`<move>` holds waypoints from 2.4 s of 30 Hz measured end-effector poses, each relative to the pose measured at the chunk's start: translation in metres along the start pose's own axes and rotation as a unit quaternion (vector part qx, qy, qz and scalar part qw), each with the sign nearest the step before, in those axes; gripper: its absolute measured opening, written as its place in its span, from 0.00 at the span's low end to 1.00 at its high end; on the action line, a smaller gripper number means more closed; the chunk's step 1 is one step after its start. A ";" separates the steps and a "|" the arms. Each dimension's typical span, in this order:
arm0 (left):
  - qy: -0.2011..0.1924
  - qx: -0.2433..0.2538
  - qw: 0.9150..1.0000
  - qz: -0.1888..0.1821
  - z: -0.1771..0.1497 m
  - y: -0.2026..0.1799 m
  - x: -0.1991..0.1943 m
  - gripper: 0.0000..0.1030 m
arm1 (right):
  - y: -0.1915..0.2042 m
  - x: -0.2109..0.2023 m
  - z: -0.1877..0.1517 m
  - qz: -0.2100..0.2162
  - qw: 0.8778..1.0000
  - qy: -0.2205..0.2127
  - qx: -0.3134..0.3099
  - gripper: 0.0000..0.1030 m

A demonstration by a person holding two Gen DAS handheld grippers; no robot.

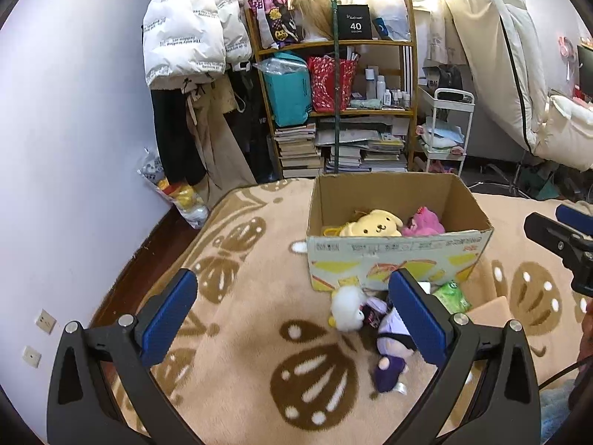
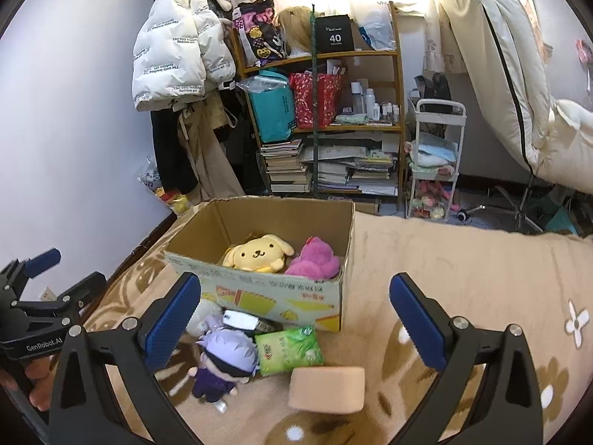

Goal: Organize soft objects
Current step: 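Grasp white-haired doll with left tool while right tool grasps roll cushion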

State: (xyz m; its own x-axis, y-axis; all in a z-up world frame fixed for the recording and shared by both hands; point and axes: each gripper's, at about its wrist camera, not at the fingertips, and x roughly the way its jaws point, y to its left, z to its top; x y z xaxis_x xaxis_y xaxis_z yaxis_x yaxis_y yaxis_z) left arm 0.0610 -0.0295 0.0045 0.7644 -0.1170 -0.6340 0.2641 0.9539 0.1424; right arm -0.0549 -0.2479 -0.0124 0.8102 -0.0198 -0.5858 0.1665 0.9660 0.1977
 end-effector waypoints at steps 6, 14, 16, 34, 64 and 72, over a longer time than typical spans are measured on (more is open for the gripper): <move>0.014 -0.003 1.000 -0.005 -0.009 0.000 -0.006 0.99 | -0.004 -0.009 -0.009 -0.008 1.000 0.011 0.009 1.00; 0.026 0.008 0.999 -0.021 -0.018 -0.008 -0.002 0.99 | -0.008 -0.003 -0.016 -0.016 0.999 0.036 0.019 1.00; 0.027 0.012 0.999 -0.025 -0.020 -0.010 0.004 0.99 | -0.009 0.003 -0.019 -0.022 0.999 0.045 0.019 1.00; 0.072 0.020 0.996 -0.040 -0.025 -0.047 0.064 0.99 | -0.025 0.051 -0.027 -0.057 0.992 0.103 0.041 1.00; 0.214 0.097 0.969 -0.070 -0.080 -0.097 0.144 0.99 | -0.049 0.116 -0.084 -0.068 0.956 0.272 0.089 1.00; 0.246 0.082 0.960 -0.103 -0.088 -0.096 0.153 0.77 | -0.033 0.127 -0.094 -0.055 0.948 0.307 0.068 0.96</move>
State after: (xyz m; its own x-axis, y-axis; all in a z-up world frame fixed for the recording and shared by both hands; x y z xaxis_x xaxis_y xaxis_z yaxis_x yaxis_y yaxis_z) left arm 0.1007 -0.1142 -0.1730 0.3261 -0.1157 -0.9382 0.5008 0.8629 0.0677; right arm -0.0101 -0.2580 -0.1675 0.3117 0.0760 -0.9471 0.3346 0.9242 0.1843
